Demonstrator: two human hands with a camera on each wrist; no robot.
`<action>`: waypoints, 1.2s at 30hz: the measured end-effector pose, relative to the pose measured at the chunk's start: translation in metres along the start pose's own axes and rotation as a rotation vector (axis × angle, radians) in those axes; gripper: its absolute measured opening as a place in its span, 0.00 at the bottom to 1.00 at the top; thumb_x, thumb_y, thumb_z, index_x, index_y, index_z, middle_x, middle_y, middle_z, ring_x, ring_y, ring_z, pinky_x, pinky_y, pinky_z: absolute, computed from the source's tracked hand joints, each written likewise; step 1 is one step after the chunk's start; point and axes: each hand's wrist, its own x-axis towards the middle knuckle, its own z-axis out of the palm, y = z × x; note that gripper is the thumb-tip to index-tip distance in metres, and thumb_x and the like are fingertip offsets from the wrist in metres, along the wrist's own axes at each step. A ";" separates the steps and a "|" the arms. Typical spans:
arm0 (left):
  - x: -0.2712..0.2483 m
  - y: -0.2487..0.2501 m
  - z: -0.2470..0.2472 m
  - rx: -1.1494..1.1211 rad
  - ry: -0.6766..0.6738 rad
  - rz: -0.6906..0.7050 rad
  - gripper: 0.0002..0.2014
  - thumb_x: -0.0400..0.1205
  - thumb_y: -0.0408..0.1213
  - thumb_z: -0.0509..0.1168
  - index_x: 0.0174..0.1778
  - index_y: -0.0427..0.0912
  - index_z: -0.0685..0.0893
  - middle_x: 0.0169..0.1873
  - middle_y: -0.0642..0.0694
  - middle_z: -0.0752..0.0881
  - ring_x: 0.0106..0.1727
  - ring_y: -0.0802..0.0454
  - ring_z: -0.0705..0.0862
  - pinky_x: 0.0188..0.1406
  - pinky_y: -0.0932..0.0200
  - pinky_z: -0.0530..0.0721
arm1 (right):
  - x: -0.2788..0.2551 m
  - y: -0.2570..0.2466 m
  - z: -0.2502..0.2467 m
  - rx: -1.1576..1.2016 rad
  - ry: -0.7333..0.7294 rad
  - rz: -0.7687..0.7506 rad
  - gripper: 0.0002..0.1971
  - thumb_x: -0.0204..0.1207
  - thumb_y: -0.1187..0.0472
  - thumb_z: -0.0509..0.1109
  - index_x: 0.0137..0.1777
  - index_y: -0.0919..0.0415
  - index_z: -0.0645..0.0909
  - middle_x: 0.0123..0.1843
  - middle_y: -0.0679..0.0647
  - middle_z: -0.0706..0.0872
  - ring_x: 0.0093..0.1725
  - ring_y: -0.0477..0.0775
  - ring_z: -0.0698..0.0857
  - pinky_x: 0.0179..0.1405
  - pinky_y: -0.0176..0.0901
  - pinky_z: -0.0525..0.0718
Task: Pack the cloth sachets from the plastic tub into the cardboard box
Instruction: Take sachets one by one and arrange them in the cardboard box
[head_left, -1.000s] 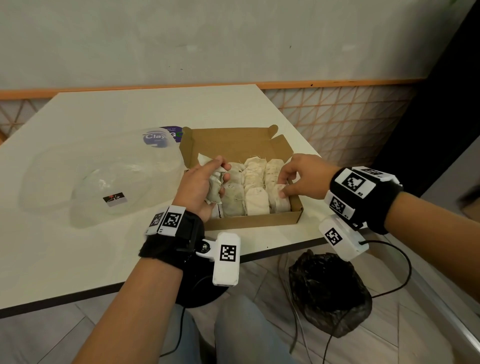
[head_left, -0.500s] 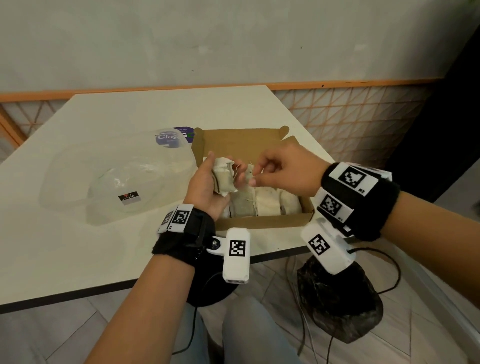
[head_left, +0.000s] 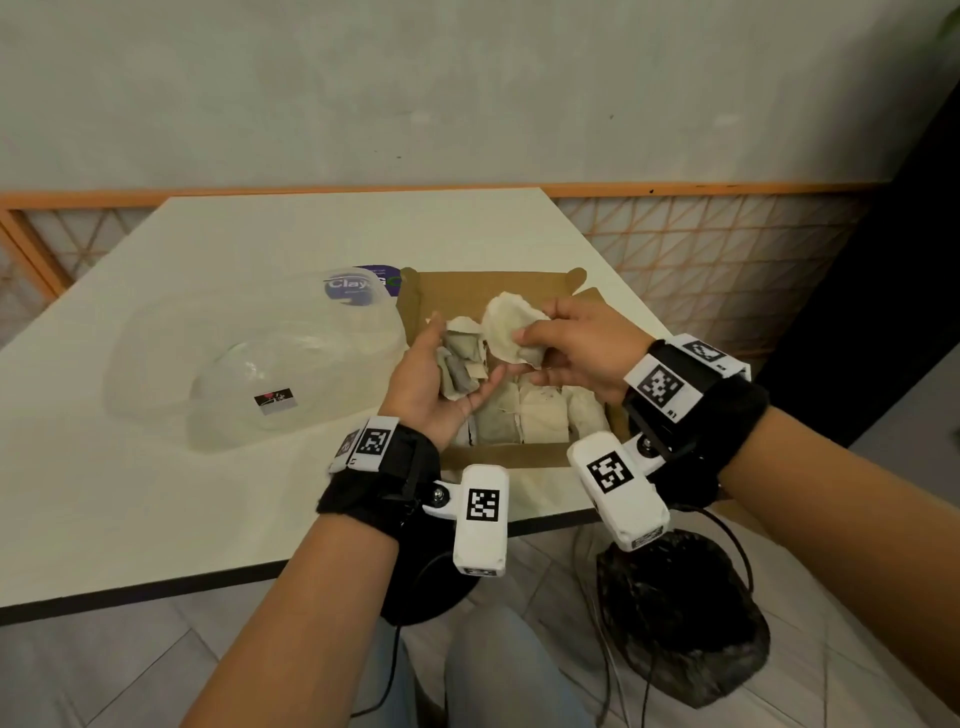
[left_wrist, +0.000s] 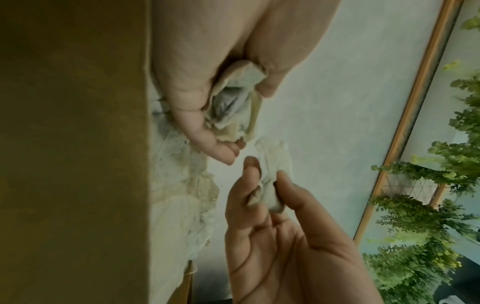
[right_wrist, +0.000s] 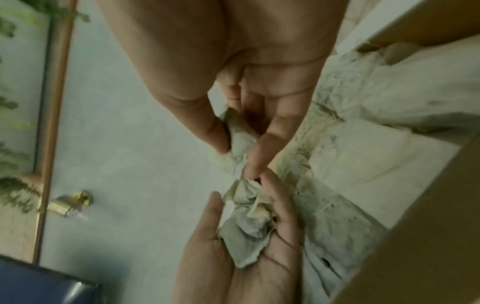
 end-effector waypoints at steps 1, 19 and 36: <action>-0.002 0.000 0.001 0.046 -0.022 0.001 0.32 0.76 0.54 0.68 0.71 0.38 0.76 0.65 0.36 0.84 0.62 0.40 0.85 0.52 0.50 0.88 | 0.001 0.001 0.000 0.066 0.000 0.008 0.10 0.77 0.71 0.66 0.56 0.63 0.71 0.49 0.66 0.84 0.34 0.56 0.87 0.25 0.38 0.86; -0.014 -0.005 0.008 0.297 -0.069 0.151 0.04 0.80 0.36 0.67 0.43 0.41 0.87 0.32 0.50 0.87 0.29 0.61 0.79 0.19 0.72 0.71 | 0.006 0.006 -0.002 -0.299 0.027 -0.146 0.07 0.71 0.54 0.75 0.34 0.55 0.83 0.38 0.56 0.84 0.39 0.51 0.82 0.42 0.42 0.80; -0.010 0.001 0.005 0.042 0.075 0.207 0.05 0.80 0.36 0.68 0.43 0.41 0.88 0.41 0.48 0.85 0.32 0.59 0.77 0.17 0.72 0.72 | 0.001 0.014 -0.006 -0.503 -0.086 0.035 0.10 0.73 0.72 0.69 0.42 0.55 0.77 0.34 0.57 0.82 0.26 0.48 0.82 0.30 0.36 0.84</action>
